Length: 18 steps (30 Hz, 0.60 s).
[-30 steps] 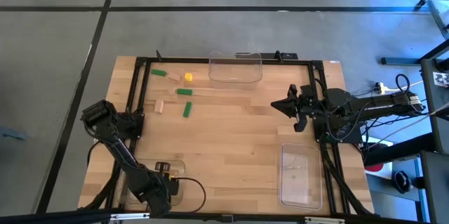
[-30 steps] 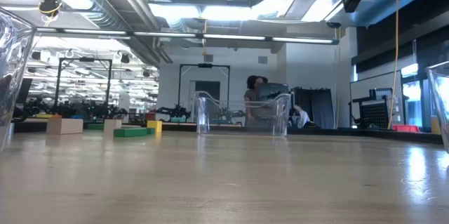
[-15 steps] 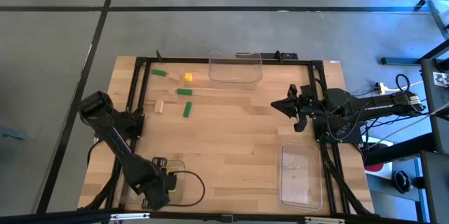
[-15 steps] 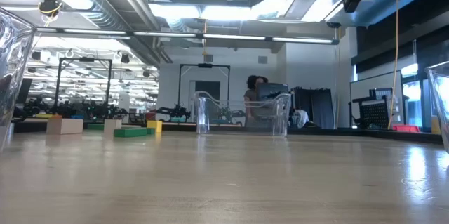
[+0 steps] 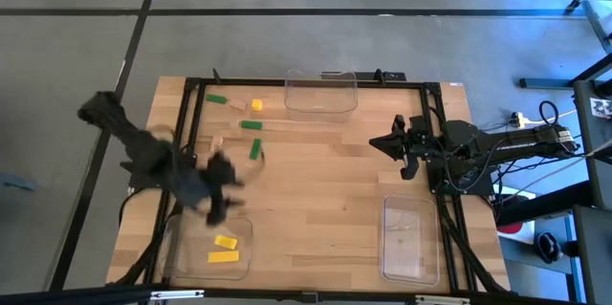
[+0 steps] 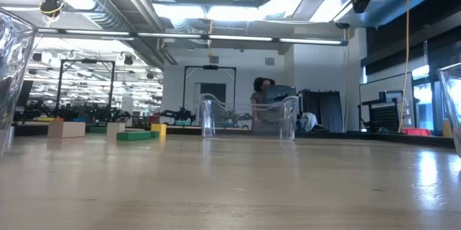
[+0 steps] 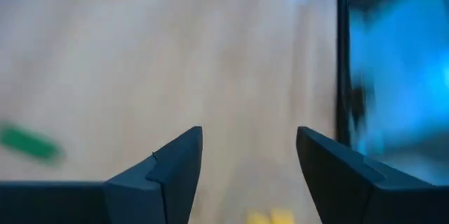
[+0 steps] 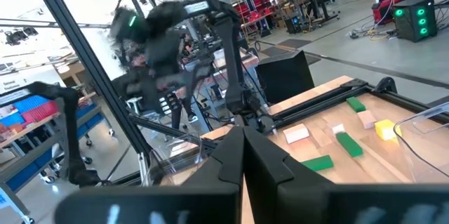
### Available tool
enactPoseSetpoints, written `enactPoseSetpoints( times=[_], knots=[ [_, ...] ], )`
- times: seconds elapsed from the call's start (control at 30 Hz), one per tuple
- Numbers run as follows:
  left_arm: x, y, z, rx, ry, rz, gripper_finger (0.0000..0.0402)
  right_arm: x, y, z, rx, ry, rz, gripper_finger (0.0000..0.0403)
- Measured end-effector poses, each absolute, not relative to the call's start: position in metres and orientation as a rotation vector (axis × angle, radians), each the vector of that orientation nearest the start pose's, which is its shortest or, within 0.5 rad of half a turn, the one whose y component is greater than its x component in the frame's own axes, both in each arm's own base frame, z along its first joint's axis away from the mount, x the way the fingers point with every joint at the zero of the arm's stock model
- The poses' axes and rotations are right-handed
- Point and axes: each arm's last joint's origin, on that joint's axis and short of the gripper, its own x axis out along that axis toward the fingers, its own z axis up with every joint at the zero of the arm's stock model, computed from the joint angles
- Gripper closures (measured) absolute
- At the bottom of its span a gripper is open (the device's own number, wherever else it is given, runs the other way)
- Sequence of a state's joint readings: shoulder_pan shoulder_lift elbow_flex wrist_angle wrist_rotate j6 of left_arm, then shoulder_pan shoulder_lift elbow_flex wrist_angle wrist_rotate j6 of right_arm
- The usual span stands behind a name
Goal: Sort & place blocks by color
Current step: Put the yellow block into the bottom left transparent bin
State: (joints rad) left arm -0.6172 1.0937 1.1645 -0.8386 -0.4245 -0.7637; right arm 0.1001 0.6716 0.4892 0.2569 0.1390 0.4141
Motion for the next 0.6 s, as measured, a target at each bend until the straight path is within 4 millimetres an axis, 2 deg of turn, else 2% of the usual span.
enactPoseSetpoints(
  times=[0.17, 0.33, 0.47, 0.6],
  knots=[
    [0.166, -0.055, 0.395, -0.302, 0.307, 0.214, 0.0183, 0.161, 0.012, 0.290, 0.422, -0.081, -0.023, 0.0393],
    [0.148, -0.022, 0.427, -0.235, 0.007, 0.295, 0.0184, 0.161, 0.012, 0.290, 0.419, -0.081, -0.023, 0.0393],
    [0.140, -0.015, 0.422, -0.232, -0.162, 0.272, 0.0184, 0.161, 0.012, 0.289, 0.419, -0.081, -0.023, 0.0393],
    [0.144, -0.015, 0.391, -0.272, -0.223, 0.250, 0.0184, 0.161, 0.012, 0.290, 0.419, -0.081, -0.023, 0.0393]
  ],
)
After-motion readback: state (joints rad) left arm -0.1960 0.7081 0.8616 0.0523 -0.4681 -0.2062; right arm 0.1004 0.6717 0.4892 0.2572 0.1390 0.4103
